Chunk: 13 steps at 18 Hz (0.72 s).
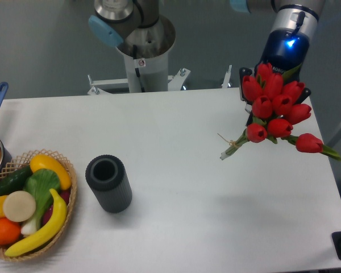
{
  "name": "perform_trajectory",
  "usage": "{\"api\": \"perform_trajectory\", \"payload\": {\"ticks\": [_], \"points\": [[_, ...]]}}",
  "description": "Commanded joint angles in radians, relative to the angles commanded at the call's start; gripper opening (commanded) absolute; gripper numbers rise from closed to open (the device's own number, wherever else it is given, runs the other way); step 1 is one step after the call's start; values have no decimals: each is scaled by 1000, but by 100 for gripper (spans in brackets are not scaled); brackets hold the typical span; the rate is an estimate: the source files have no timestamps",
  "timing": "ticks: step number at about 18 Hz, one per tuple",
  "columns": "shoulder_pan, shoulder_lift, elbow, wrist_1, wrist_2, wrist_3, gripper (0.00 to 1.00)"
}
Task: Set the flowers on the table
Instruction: 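Lift the red tulip bouquet in the gripper and swing it over the table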
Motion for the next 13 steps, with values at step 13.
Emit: {"api": "perform_trajectory", "payload": {"ticks": [13], "points": [[-12,63,3,-14,255,-78,37]]}}
